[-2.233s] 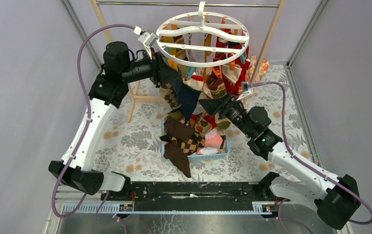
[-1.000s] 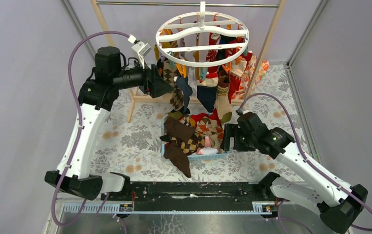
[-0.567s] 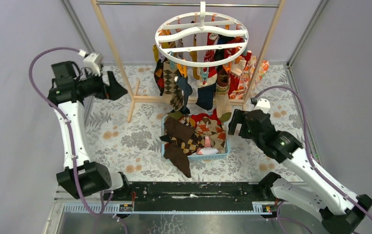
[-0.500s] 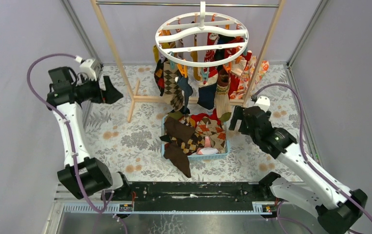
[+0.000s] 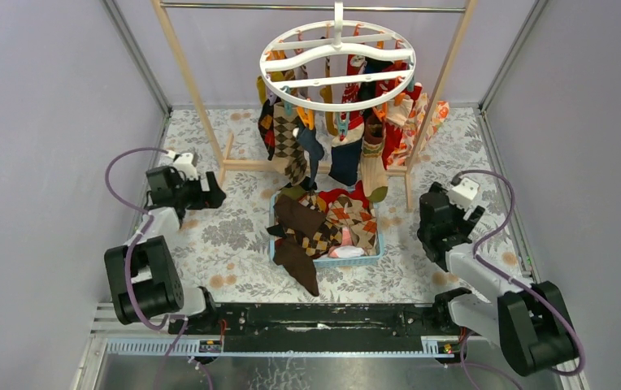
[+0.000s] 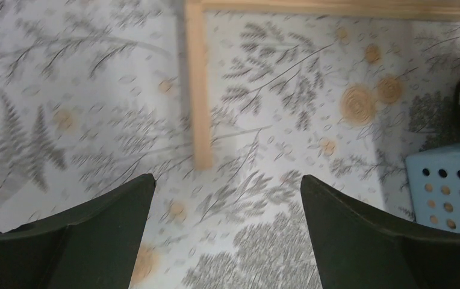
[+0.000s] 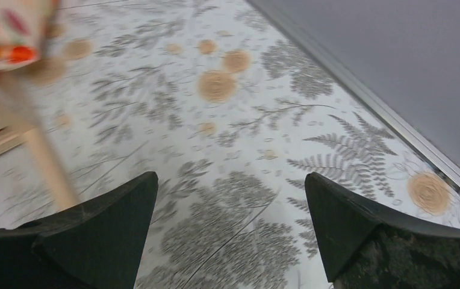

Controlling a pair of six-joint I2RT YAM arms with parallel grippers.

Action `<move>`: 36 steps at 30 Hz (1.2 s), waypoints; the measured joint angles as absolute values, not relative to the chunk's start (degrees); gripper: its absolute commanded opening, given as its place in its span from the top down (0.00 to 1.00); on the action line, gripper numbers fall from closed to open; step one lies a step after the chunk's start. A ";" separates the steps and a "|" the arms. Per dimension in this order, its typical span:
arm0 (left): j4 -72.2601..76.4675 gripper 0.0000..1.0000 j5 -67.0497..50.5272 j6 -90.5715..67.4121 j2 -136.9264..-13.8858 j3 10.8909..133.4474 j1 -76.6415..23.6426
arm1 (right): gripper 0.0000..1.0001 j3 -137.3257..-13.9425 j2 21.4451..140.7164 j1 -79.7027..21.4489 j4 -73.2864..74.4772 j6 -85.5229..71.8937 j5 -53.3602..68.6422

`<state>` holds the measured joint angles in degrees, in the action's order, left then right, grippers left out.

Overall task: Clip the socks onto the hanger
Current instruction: Reset both arms

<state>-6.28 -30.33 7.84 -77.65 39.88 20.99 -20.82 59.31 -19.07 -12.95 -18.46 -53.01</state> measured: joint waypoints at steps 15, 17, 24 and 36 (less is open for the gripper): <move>42.02 0.01 -23.31 -6.81 -83.50 21.30 12.73 | 0.00 -7.01 83.55 -11.55 -66.63 -8.82 -52.40; 47.77 0.01 -22.92 -8.12 -84.18 19.14 12.40 | 0.00 -7.60 84.62 -11.42 -67.90 -7.44 -50.72; 69.65 0.01 -18.31 -8.80 -85.78 7.99 7.60 | 0.00 -7.22 86.15 -11.18 -76.51 -1.89 -38.98; 67.96 0.01 -6.22 -6.09 -87.15 14.13 0.64 | 0.00 -12.88 90.50 -6.81 -72.55 0.80 -24.45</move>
